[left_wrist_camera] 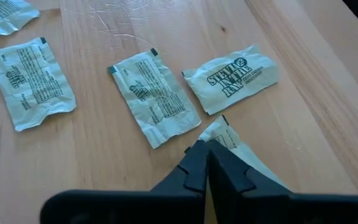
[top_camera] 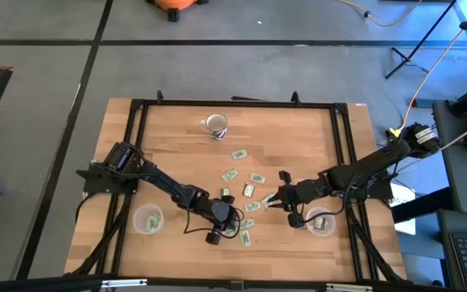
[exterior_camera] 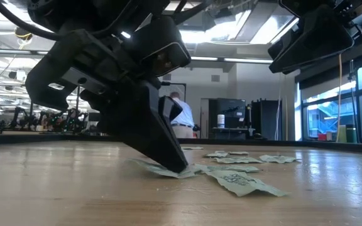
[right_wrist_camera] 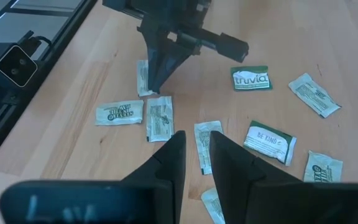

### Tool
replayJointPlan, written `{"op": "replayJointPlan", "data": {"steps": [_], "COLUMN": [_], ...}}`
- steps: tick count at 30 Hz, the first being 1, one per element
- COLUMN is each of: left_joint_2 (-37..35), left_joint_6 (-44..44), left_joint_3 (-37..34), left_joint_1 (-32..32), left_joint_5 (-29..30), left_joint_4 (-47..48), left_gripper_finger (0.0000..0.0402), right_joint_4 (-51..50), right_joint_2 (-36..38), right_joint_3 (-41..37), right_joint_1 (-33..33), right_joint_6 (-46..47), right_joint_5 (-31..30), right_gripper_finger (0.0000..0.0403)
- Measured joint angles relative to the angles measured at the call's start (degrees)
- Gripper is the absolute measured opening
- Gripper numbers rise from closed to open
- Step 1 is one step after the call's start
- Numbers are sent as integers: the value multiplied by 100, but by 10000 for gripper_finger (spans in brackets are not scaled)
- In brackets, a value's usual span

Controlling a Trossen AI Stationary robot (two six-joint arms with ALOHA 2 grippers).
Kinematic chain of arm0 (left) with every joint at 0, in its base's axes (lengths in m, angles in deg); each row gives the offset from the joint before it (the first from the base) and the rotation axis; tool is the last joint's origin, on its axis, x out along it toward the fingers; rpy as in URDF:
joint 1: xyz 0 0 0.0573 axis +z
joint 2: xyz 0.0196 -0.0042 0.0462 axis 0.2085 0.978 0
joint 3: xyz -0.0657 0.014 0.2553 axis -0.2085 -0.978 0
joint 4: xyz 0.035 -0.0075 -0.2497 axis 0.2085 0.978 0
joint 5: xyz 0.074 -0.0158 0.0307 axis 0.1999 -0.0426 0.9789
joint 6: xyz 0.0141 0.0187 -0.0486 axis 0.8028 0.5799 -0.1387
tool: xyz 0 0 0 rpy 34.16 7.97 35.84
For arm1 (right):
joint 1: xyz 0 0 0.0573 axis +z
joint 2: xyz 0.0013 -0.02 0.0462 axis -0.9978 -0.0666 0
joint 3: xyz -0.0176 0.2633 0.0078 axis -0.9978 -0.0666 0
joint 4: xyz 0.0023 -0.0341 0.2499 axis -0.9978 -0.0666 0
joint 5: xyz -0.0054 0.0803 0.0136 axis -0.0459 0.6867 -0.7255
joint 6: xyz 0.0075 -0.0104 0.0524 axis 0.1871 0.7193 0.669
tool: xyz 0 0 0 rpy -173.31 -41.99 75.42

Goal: Pick and place Stevia / Truvia into bins
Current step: Put the light green stevia packet into the left transparent container

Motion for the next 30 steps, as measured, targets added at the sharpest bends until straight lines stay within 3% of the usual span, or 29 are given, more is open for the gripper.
{"op": "replayJointPlan", "data": {"steps": [6,18,24,30], "left_joint_2": [-505,-2673,-3583,-4164], "left_joint_6": [4,-707,-1994,-4304], "left_joint_3": [-57,-30,-31,-31], "left_joint_1": [-13,-169,-644,-1509], "left_joint_5": [-190,-94,966,2023], "left_joint_4": [405,2100,3796,5669], "left_gripper_finger": [3,3,3,3], "right_joint_4": [0,-63,-101,-109], "right_joint_2": [0,0,0,0], "right_joint_3": [0,1,2,2], "right_joint_1": [0,0,0,0], "right_joint_6": [0,17,122,326], "right_joint_5": [0,1,1,3], "right_gripper_finger": [76,76,76,76]}}
